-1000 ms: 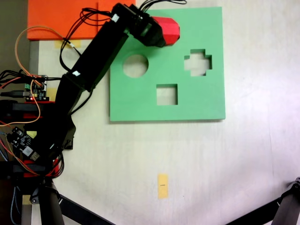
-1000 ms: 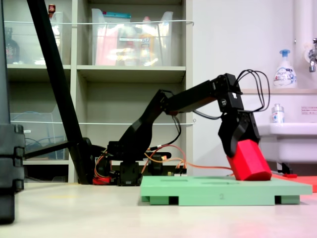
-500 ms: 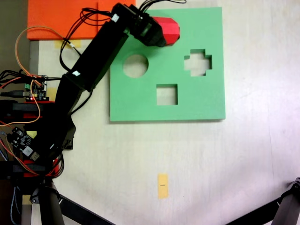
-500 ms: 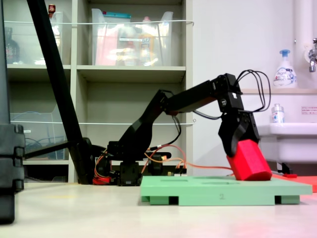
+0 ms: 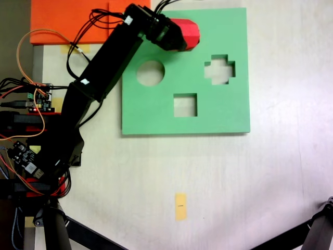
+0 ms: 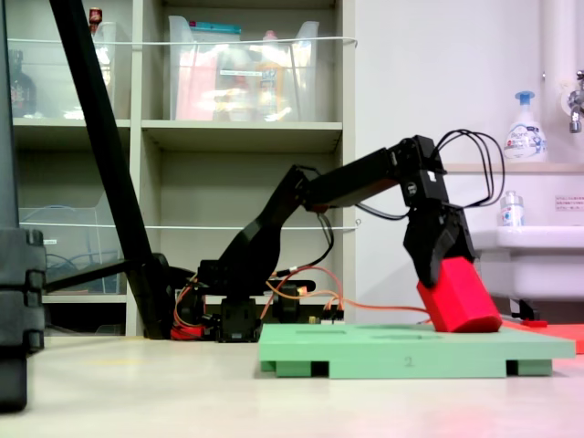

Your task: Put the octagonal pillar block into the corresponding hole

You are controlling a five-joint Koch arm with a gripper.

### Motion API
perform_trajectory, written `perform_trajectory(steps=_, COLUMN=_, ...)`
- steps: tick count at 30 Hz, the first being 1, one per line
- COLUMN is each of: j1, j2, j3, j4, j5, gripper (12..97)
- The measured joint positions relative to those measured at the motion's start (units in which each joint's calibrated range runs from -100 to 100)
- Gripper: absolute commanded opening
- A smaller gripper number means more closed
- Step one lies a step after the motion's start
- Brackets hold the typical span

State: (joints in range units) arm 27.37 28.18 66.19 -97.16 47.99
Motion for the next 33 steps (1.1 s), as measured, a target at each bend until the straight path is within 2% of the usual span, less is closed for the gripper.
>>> perform_trajectory(steps=5, j1=0.0, j2=0.1, j3=0.0, j4=0.0, j5=1.4, gripper=36.8)
perform_trajectory(steps=9, j1=0.0, j2=1.0, j3=0.2, j4=-0.4, j5=1.5, gripper=47.4)
perform_trajectory(steps=14, j1=0.0, j2=2.5, j3=0.4, j4=-0.5, j5=1.5, gripper=47.8)
perform_trajectory(steps=21, j1=-0.2, j2=4.1, j3=1.1, j4=-1.1, j5=1.5, gripper=57.2)
perform_trajectory(steps=24, j1=-0.3, j2=4.5, j3=0.9, j4=-1.1, j5=2.0, gripper=67.7)
perform_trajectory(steps=26, j1=-0.4, j2=4.9, j3=0.7, j4=-1.1, j5=2.6, gripper=70.7)
perform_trajectory(steps=33, j1=-0.6, j2=4.9, j3=0.6, j4=-1.1, j5=2.7, gripper=70.7)
